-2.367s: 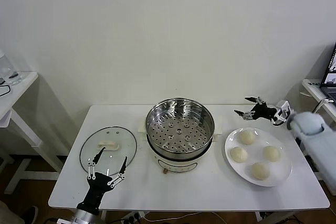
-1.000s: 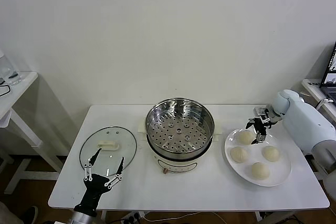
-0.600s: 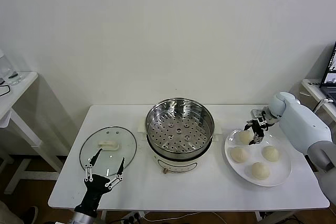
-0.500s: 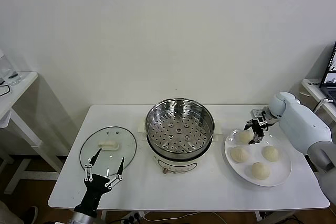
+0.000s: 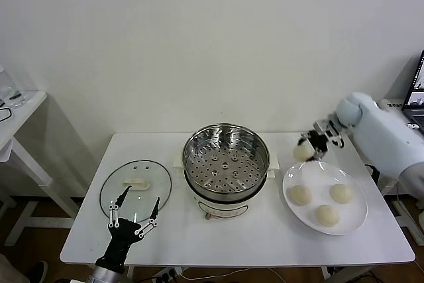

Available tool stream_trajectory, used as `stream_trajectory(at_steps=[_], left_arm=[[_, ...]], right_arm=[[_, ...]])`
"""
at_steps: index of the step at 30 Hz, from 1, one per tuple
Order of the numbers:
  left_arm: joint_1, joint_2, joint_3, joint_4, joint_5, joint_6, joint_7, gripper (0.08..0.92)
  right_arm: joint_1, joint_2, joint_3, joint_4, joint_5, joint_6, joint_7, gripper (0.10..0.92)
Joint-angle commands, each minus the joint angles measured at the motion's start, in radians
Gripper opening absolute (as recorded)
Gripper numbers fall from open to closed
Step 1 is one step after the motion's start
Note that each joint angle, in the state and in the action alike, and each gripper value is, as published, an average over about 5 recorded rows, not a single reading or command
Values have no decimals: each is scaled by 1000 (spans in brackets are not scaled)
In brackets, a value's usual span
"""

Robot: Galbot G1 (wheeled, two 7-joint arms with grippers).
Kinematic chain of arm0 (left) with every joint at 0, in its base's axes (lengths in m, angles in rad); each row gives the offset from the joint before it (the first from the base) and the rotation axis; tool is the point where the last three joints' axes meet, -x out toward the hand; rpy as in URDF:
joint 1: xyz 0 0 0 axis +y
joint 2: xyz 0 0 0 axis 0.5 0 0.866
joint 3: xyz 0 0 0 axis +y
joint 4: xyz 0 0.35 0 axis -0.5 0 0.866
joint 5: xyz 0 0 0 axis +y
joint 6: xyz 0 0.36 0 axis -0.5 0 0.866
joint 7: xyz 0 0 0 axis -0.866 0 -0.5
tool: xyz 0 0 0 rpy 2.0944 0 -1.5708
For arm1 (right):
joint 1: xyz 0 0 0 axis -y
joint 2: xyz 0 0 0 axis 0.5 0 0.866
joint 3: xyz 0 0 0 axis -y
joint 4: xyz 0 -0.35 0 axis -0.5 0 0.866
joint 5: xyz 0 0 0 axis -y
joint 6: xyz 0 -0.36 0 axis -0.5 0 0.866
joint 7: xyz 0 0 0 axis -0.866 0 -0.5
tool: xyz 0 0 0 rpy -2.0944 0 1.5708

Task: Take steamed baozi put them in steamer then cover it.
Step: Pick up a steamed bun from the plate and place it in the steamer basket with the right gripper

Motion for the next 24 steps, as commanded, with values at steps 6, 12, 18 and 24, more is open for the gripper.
stream_trajectory(at_steps=[6, 12, 18, 24], left_arm=[[0, 3, 7, -11, -1, -7, -4, 823], [2, 1, 4, -11, -1, -11, -4, 823], [1, 1, 2, -8, -2, -17, -4, 823], [4, 2, 0, -15, -3, -20, -3, 823]], right_arm=[[334, 179, -256, 216, 53, 299, -47, 711], [308, 270, -268, 220, -21, 352, -51, 715], [229, 355, -270, 176, -116, 373, -40, 721], [166, 380, -281, 153, -175, 375, -19, 718]])
